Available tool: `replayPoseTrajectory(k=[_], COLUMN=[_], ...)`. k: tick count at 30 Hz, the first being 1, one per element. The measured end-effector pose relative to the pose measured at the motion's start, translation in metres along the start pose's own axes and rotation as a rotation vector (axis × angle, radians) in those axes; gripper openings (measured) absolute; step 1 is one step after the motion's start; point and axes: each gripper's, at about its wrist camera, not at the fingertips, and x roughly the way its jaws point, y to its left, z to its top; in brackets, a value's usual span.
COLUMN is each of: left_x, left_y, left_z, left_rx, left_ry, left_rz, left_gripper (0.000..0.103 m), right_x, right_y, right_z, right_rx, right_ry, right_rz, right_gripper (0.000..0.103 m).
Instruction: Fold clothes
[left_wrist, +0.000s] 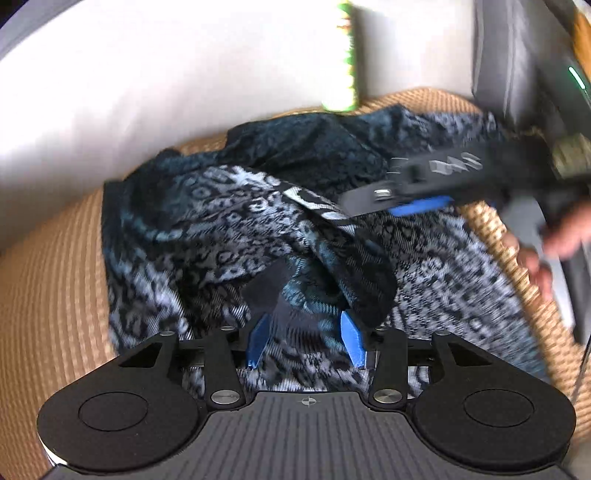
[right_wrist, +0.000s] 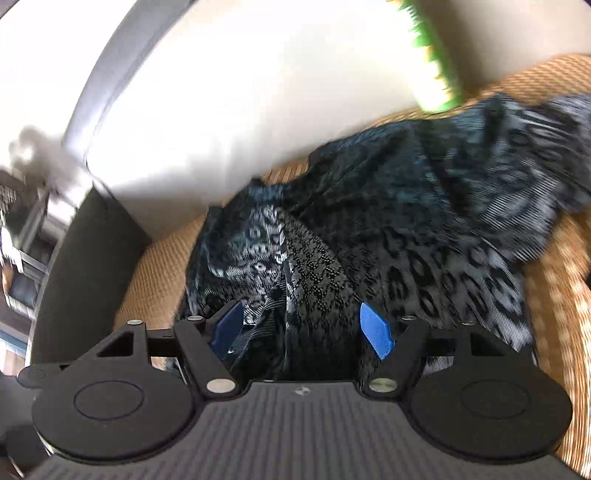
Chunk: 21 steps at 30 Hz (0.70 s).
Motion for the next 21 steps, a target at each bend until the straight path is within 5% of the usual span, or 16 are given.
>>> replayPoseTrajectory(k=[2, 3, 4, 5, 10, 14, 17, 18, 19, 21], left_x=[0.016, 0.025, 0.034, 0.040, 0.004, -0.035, -0.054, -0.056, -0.058, -0.055], left_y=[-0.011, -0.015, -0.017, -0.015, 0.016, 0.034, 0.055, 0.061, 0.067, 0.074], left_z=[0.001, 0.002, 0.006, 0.011, 0.038, 0.036, 0.005, -0.011, -0.027, -0.063], left_rx=[0.068, 0.086, 0.080, 0.037, -0.427, -0.689, -0.847, -0.886, -0.923, -0.964], left_ry=[0.013, 0.037, 0.078, 0.121, 0.024, -0.102, -0.143, -0.127, -0.110, 0.001], left_rz=[0.005, 0.002, -0.008, -0.040, -0.329, -0.528, -0.578, -0.558, -0.535, -0.443], left_gripper=[0.063, 0.061, 0.023, 0.003, 0.000, 0.000, 0.000, 0.004, 0.023, 0.024], right_x=[0.015, 0.018, 0.021, 0.023, -0.016, -0.041, -0.040, -0.034, -0.028, -0.016], right_y=[0.000, 0.000, 0.000, 0.000, 0.019, 0.051, 0.082, 0.088, 0.094, 0.106], right_z=[0.003, 0.005, 0.006, 0.007, 0.049, 0.091, 0.093, 0.080, 0.067, 0.041], right_rx=[-0.015, -0.015, -0.016, -0.017, -0.089, -0.192, -0.270, -0.291, -0.312, -0.353], right_ry=[0.066, 0.093, 0.120, 0.147, 0.074, 0.033, 0.066, 0.091, 0.117, 0.168], right_rz=[0.007, 0.009, 0.012, 0.015, 0.020, 0.069, 0.140, 0.151, 0.162, 0.184], right_gripper=[0.067, 0.050, 0.031, 0.005, 0.004, 0.004, 0.004, 0.004, 0.006, 0.010])
